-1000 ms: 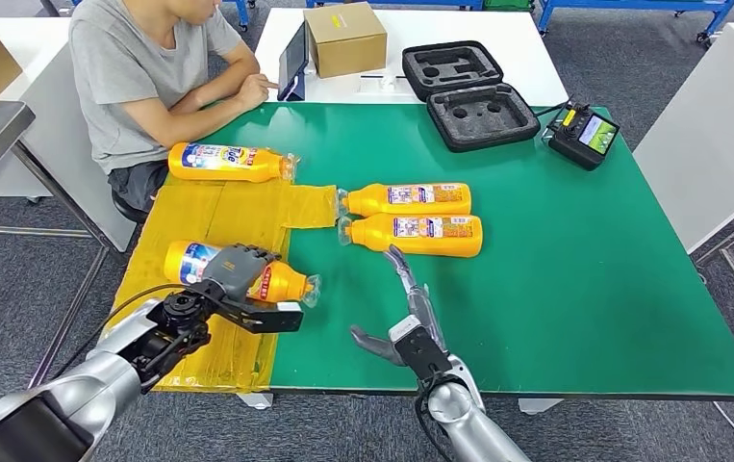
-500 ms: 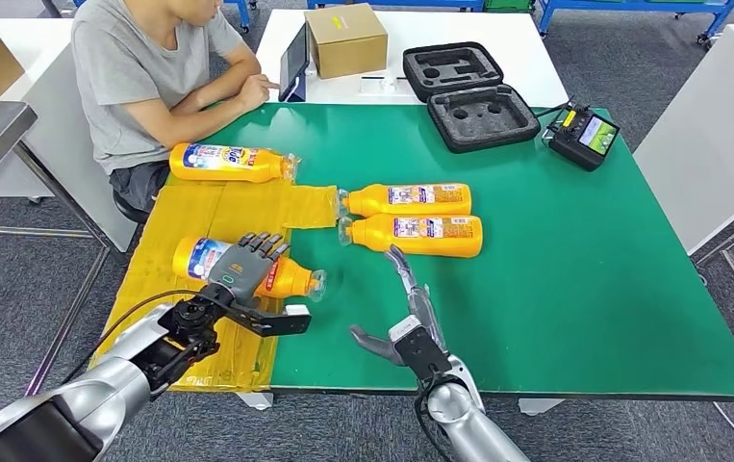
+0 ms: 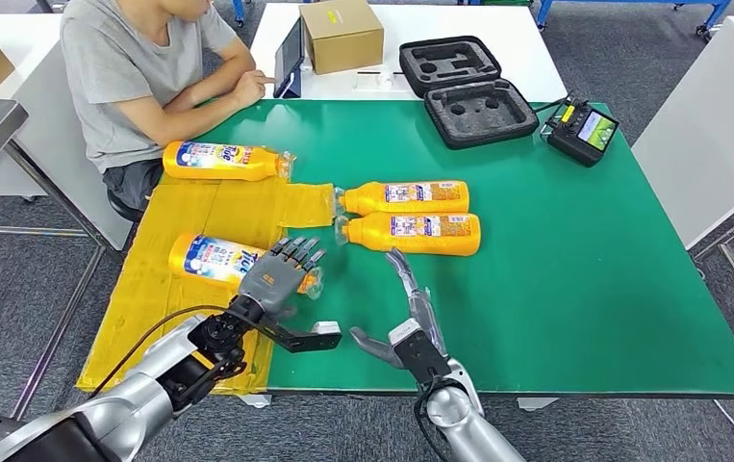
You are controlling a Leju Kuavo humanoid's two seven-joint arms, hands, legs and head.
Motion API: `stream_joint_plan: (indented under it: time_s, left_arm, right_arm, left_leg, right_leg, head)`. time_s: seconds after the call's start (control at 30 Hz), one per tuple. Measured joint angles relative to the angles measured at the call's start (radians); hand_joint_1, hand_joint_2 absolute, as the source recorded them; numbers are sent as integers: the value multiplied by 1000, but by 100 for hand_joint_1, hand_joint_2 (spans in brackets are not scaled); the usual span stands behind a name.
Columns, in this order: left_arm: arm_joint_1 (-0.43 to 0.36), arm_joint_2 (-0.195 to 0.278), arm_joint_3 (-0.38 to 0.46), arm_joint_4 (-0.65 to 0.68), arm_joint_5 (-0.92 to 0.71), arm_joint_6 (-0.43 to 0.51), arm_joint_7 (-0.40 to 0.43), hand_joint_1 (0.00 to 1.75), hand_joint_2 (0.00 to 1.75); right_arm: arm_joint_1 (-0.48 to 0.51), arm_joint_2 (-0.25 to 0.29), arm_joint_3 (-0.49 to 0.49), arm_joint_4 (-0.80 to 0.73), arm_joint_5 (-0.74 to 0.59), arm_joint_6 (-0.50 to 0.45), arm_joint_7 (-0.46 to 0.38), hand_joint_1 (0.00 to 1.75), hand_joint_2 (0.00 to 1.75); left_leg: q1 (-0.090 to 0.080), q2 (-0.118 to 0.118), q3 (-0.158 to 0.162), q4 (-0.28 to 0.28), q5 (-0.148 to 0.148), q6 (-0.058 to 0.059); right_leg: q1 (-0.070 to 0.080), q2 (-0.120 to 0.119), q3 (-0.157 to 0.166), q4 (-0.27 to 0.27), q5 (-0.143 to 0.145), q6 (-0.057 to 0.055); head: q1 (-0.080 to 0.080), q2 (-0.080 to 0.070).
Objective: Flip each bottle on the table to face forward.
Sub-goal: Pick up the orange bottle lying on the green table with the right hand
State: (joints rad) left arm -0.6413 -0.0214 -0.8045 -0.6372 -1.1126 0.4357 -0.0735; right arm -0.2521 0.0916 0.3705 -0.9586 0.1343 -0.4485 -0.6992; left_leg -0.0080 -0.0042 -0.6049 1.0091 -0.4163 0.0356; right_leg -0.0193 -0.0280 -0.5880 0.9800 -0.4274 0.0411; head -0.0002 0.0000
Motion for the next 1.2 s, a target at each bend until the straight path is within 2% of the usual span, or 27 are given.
stream_joint_plan:
  time_s: [0.07,0.17,0.33,0.5,0.7,0.83,0.93,1.17,1.2]
  left_arm:
    - [0,0,15,-12,1,6,-9,0,175]
    - [8,0,43,-51,25,22,-44,0,175]
    - [77,14,110,-217,126,20,-143,0,175]
    - [176,38,180,-430,341,-64,-275,0,175]
    - [268,57,241,-604,498,-134,-370,0,175]
    - [359,57,292,-729,679,-226,-478,0,175]
    - [411,48,327,-792,719,-249,-508,0,175]
    - [471,14,367,-842,757,-287,-536,0,175]
    - [479,6,368,-842,761,-294,-543,0,175]
  right_arm:
    - [4,0,0,0,0,-4,0,0,175]
    - [12,0,-1,0,1,-9,0,0,175]
    - [34,-4,-6,-8,6,-21,0,0,175]
    - [66,-12,-11,-37,8,-31,0,0,175]
    - [90,-21,-12,-78,9,-33,0,0,175]
    - [116,-29,-11,-142,34,-94,0,0,175]
    - [124,-38,-10,-177,59,-156,0,0,175]
    - [132,-62,-15,-222,52,-189,0,0,175]
    - [134,-68,-21,-233,37,-178,0,0,131]
  left_leg:
    - [0,1,-1,0,0,0]
    - [0,1,-3,0,0,0]
    - [0,1,-4,0,0,0]
    - [0,1,-5,0,-1,-1]
    - [0,1,-5,0,-1,-1]
    - [0,2,-6,0,-1,-1]
    - [0,2,-6,0,-2,-1]
    - [0,2,-6,0,-2,-1]
    - [0,2,-6,0,-2,-1]
  right_leg:
    - [0,1,-1,0,0,0]
    - [0,1,-3,0,0,0]
    - [0,2,-4,0,0,0]
    - [0,2,-5,0,0,0]
    - [0,3,-6,0,0,0]
    - [0,3,-6,0,0,0]
    - [0,3,-7,0,0,0]
    - [0,3,-6,-1,0,0]
    - [0,3,-6,-1,0,0]
  head:
    - [0,0]
    - [0,0]
    - [0,0]
    - [0,0]
    - [0,0]
    - [0,0]
    - [0,0]
    - [0,0]
    - [0,0]
